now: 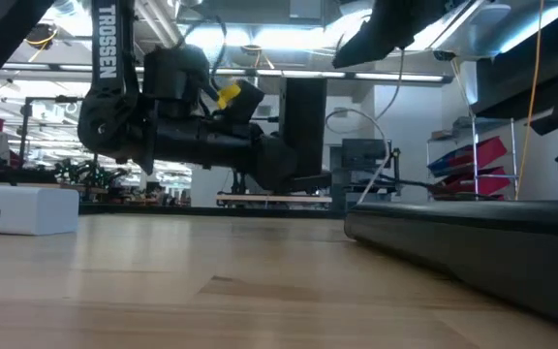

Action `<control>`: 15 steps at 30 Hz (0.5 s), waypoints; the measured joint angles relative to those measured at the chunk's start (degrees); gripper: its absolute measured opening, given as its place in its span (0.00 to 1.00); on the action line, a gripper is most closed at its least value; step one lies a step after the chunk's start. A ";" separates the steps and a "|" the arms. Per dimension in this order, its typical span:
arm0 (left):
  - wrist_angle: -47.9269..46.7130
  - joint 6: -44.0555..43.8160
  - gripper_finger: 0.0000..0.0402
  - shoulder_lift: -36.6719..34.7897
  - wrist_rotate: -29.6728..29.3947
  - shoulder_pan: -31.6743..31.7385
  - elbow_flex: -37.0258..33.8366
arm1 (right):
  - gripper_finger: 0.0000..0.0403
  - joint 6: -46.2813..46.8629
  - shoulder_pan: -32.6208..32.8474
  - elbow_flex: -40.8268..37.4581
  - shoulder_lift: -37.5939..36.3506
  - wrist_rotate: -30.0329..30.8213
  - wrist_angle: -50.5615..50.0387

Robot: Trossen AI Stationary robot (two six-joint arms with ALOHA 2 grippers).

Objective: Insert USB
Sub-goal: Insert the white USB adapter into the black outlet extension

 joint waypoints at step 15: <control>-8.66 -18.93 0.63 0.00 22.56 12.33 -0.02 | 0.55 0.21 -1.89 0.06 0.00 2.99 -6.37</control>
